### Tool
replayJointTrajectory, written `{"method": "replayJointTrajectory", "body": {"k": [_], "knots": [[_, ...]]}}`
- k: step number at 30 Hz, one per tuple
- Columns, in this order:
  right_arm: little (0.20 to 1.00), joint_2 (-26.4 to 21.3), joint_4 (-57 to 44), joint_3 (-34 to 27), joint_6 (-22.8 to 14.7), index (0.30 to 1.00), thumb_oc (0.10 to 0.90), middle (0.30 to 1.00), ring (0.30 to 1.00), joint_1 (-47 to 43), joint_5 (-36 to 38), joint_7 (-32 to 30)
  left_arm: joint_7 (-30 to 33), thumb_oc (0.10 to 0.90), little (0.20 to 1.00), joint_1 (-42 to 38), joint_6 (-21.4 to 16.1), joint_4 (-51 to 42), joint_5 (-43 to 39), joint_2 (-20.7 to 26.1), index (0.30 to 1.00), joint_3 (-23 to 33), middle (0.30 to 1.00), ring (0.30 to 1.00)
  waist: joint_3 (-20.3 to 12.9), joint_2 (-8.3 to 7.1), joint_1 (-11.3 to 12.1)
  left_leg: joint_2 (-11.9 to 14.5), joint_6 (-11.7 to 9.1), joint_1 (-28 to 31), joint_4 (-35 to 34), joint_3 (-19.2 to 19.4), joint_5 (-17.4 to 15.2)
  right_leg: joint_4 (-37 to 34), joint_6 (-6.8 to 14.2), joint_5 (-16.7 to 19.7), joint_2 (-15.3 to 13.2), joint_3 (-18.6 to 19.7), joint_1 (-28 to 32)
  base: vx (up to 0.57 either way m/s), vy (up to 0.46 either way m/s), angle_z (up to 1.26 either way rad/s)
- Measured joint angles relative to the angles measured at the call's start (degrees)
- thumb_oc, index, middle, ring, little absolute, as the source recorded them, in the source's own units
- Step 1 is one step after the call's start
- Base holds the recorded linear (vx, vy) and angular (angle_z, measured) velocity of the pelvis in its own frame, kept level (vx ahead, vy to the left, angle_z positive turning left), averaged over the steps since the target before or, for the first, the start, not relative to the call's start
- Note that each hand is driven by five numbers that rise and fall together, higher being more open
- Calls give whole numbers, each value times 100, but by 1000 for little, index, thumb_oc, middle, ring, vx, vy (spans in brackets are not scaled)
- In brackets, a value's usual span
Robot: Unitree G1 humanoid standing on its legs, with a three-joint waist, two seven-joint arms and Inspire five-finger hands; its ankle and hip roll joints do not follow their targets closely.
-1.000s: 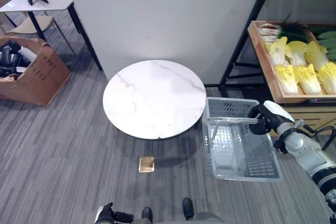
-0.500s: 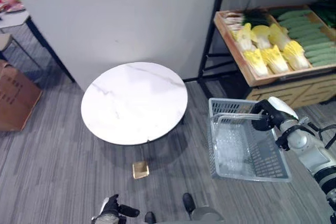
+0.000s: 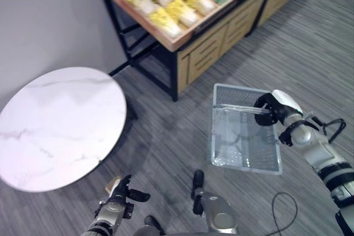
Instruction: Get the vegetables into the basket
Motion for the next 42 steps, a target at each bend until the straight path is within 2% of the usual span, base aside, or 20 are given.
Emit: {"method": "replayJointTrajectory", "body": {"k": [3,12,13,15,16,19,21,22,23,24,25,26,27,30,31,32,38,40,41,42], "knots": [[300,-141,18,11,4,300,400,300,300,-127,-79,3,-5,900,1000,-120,-24,-49,-25,-86,1000,127,1000,1000,70,73,171,248,-407,200,80,237,-51,798,-331,-631,-363,-1197,-187,55,-150,-91],[300,-922,-434,-562,6,300,400,300,300,439,-98,26,-64,900,1000,-290,46,24,-22,-197,1000,117,1000,1000,52,279,-264,495,-336,194,604,186,-406,1508,-265,-1231,-255,-978,-397,99,-143,-14],[300,-929,-611,-625,-21,300,400,300,300,553,-91,45,-100,900,1000,-192,60,36,-20,-173,1000,151,1000,1000,-10,449,-227,714,-378,180,550,306,-391,1553,12,-1424,-73,-950,-500,86,-178,-60],[300,-1026,-732,-622,-23,300,400,300,300,719,-77,121,-93,900,1000,30,74,-114,-19,-172,1000,174,1000,1000,-73,453,-281,745,-467,222,663,490,-380,3265,-293,-1873,-393,-271,-1023,81,-181,-36],[300,-1115,-815,-621,-37,300,400,300,300,886,-75,157,-120,900,1000,177,80,-123,-19,-165,1000,116,1000,1000,-202,371,-285,671,-529,225,849,392,-426,2957,-311,-2241,-409,-97,-866,92,-172,-28],[300,-1006,-771,-486,-47,300,400,300,300,1007,-74,194,-115,900,1000,256,149,105,-19,-177,1000,165,1000,1000,-238,506,-149,1142,-836,-8,1590,-149,-253,1842,-265,-1780,243,145,-373,84,-174,-54],[300,-964,-730,-404,-66,300,400,300,300,1039,-72,212,-107,900,1000,405,112,14,-24,-139,1000,197,1000,1000,-220,372,-47,1212,-822,-354,2763,-922,166,964,-794,-1270,649,500,169,114,-119,-69],[300,-842,-683,-401,-66,300,400,300,300,979,-73,167,-96,900,1000,455,94,-14,-33,-106,1000,241,1000,1000,-195,219,65,1022,-700,-532,2951,-1339,84,771,-892,-1139,719,706,239,248,-92,-161],[300,-515,-626,-370,-62,300,400,300,300,866,-73,124,-38,900,1000,571,84,-256,-92,16,1000,346,1000,1000,-198,-130,410,296,-404,-767,2758,-2141,-355,335,-875,-859,788,1296,333,213,-42,-197],[300,-356,-630,-273,-89,300,400,300,300,782,-72,131,7,900,1000,638,45,-404,-150,73,1000,405,1000,1000,-142,-339,659,-85,-287,-967,2515,-2545,-600,-64,-296,-827,787,1542,464,187,-17,-204],[300,-297,-619,-232,-124,300,400,300,300,771,-72,162,26,900,1000,590,44,-426,-165,4,1000,439,1000,1000,-82,-283,713,47,-281,-1196,2298,-2769,-569,144,-28,-1339,663,935,343,161,43,-127],[300,-327,-633,-163,-127,300,400,300,300,826,-74,257,33,900,1000,575,52,-410,-208,-61,1000,482,1000,1000,-62,-242,674,472,-550,-1417,1866,-2767,-369,425,-766,-1030,497,725,328,189,47,-45],[300,-323,-616,-168,-107,300,400,300,300,911,-69,245,2,900,1000,517,61,-329,-210,-75,1000,443,1000,1000,-1,-279,642,625,-711,-1466,1514,-2781,-257,256,-1010,-1030,607,681,527,220,13,-16],[300,-300,-334,-153,-85,300,400,300,300,942,-66,262,-62,900,1000,437,-28,-286,-213,-210,1000,325,1000,1000,72,-420,845,-63,-735,-2053,793,-3412,-111,-398,-460,-863,628,1176,918,127,-13,-73],[300,-312,-181,-115,-80,300,400,300,300,805,-67,264,-22,900,1000,433,-23,-396,-387,-339,1000,435,1000,1000,149,-264,1074,-267,-596,-2179,645,-3760,95,-244,-253,-1113,650,946,921,88,16,-160],[300,-309,-145,-15,-80,300,400,300,300,728,-71,265,14,900,1000,446,-39,-461,-427,-323,1000,449,1000,1000,141,-206,1218,-329,-624,-2197,598,-3949,243,-239,-448,-888,745,986,982,138,93,-161],[300,-319,-165,-4,-181,300,400,300,300,829,-11,257,21,900,1000,449,-26,-298,-425,-72,1000,340,1000,1000,151,-380,862,-920,-36,-2022,658,-3353,718,-421,-621,-799,820,1041,1536,102,83,-68],[300,-307,-183,0,-170,300,400,300,300,973,-7,249,10,900,1000,491,-4,-172,-425,-145,1000,345,1000,1000,180,-106,664,-635,397,-1760,661,-3187,1092,531,-542,-836,1114,1238,1371,57,106,-25],[300,-357,-224,5,-210,300,400,300,300,1016,1,272,25,900,1000,482,-11,-198,-424,-215,1000,371,1000,1000,167,71,555,-395,388,-1661,435,-3503,1122,1174,-487,-1301,1072,1470,888,80,127,-10],[300,-507,-288,2,-220,300,400,300,300,1040,8,270,19,900,1000,480,-26,-233,-424,-215,1000,366,1000,1000,-31,-56,522,-596,288,-1652,165,-3628,1107,-77,-207,-838,354,1858,995,65,88,-14]]}}
